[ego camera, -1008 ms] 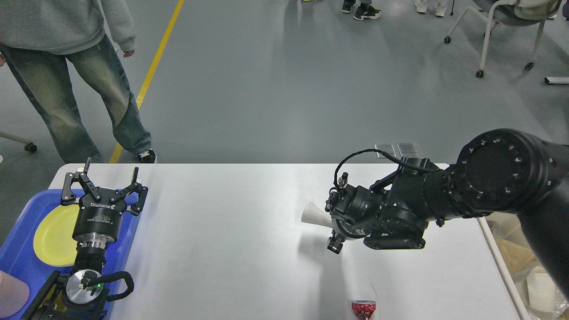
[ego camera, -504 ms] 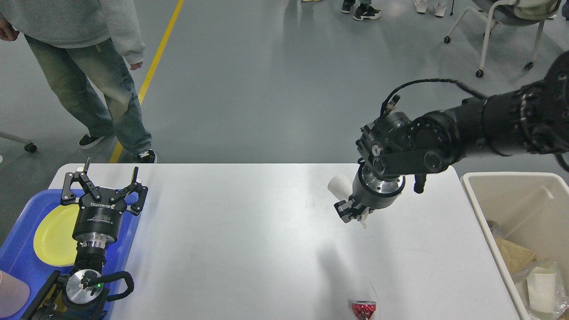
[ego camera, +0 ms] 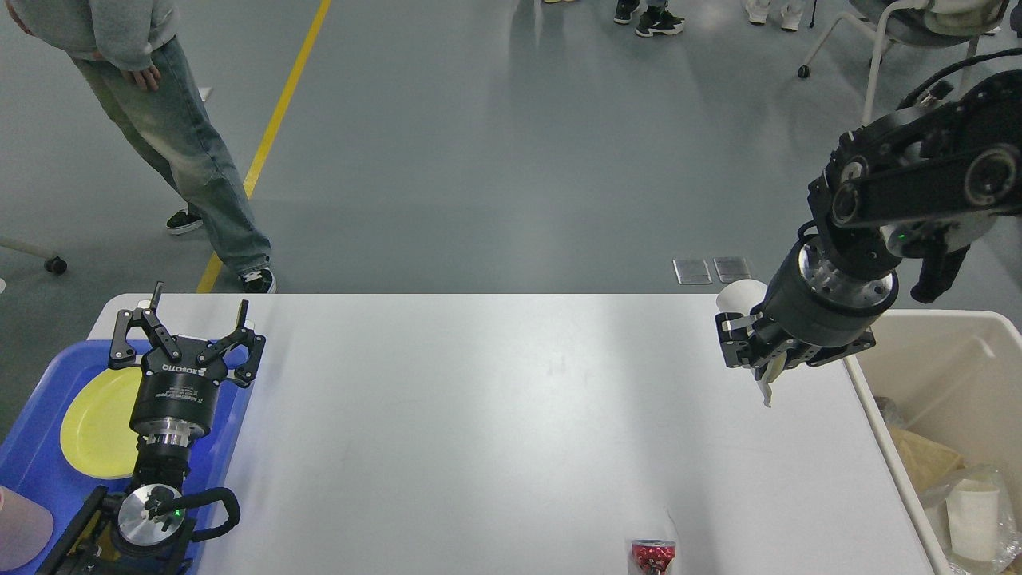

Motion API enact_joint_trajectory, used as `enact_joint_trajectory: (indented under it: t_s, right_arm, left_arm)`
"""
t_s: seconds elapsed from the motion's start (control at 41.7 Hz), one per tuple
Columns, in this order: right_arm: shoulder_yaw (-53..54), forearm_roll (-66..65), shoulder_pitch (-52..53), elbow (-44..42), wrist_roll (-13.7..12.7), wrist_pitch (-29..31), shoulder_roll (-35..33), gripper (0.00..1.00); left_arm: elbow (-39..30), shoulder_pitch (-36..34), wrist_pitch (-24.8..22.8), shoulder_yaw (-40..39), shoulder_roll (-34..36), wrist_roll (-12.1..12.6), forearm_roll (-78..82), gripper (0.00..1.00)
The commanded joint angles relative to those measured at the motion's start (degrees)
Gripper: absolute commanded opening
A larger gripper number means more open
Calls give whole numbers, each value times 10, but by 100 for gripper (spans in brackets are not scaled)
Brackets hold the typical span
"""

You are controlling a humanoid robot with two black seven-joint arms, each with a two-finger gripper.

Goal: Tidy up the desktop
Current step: 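Lift the paper cup and drop it into the white bin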

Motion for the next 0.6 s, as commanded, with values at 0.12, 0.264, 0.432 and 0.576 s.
enact_joint_trajectory:
  t_s: [0.12, 0.264, 0.432, 0.576]
  right_arm:
    - [-35, 21, -6, -4, -2, -42, -4, 0]
    - [-71, 21, -44, -31, -5, -72, -50, 0]
    - [-101, 18, -94, -90, -5, -72, -133, 0]
    - [-100, 10, -156, -161, -5, -72, -221, 0]
  left_arm:
    - [0, 0, 0, 0, -1, 0, 0, 96]
    - [0, 0, 0, 0, 0, 0, 0, 96]
    - [0, 0, 0, 0, -1, 0, 0, 96]
    - [0, 0, 0, 0, -1, 0, 0, 96]
